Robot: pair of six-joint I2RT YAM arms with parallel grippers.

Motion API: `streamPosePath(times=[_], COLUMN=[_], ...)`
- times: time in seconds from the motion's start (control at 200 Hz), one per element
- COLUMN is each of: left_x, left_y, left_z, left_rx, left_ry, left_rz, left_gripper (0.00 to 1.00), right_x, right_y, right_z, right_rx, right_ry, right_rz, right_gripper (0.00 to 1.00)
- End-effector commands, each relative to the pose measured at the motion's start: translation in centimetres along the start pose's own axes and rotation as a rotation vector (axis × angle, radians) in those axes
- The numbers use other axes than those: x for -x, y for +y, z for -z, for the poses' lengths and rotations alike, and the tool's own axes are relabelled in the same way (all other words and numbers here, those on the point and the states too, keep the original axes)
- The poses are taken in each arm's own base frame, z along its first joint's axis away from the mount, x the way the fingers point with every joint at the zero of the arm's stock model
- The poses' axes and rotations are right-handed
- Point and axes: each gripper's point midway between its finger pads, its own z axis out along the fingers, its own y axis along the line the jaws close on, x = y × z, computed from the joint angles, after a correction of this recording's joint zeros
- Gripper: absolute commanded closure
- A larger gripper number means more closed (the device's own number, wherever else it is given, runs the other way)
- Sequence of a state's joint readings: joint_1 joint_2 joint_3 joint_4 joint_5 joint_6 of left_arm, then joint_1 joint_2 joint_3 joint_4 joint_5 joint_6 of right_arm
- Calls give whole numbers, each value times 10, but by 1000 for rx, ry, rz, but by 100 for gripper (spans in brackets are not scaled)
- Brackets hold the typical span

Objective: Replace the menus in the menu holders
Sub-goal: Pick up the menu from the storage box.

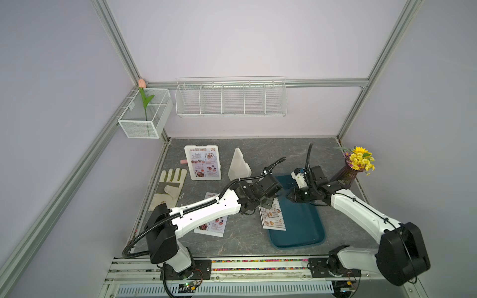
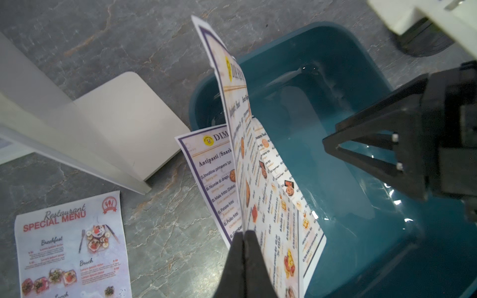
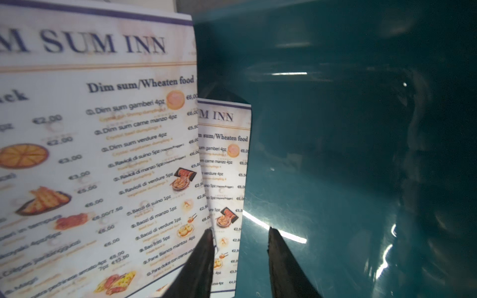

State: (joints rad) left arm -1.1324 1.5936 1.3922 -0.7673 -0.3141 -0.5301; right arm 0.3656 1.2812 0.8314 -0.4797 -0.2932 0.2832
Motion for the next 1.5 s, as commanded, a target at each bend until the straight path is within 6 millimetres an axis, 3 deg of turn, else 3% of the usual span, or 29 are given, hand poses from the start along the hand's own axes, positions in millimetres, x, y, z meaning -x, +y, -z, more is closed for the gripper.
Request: streamPosePath(times=[0.0, 0.16, 0.285, 0.38, 0.67, 0.885, 1.18, 1.495], left_x=[17, 41, 58, 72, 93, 103, 115, 120], left_y=[-8, -14, -12, -15, -29, -33, -16, 9], left_z=[12, 36, 61, 85, 131, 159, 158, 144], left_rx=[-11, -34, -49, -94, -193, -251, -264, -219], left_ry=[-21, -66, -137, -199, -248, -298, -322, -346], left_rz=[-65, -140, -218, -264, -337, -347, -285, -233], left_gripper=[100, 100, 100, 100, 100, 100, 100, 100], right_x=[14, 22, 25, 29, 56, 76, 78, 71], right_y=[22, 43, 54, 59, 81, 107, 128, 126], right_z=[10, 22, 41, 51, 68, 93, 120, 135], right_rx=[135, 263, 365, 416, 572, 698, 811, 749], right_ry=[-89, -148, -211, -267, -377, -438, -466, -501], right_rz=[85, 167, 234, 276, 374, 468, 515, 497], right_gripper=[62, 56, 34, 24, 17, 16, 21, 33])
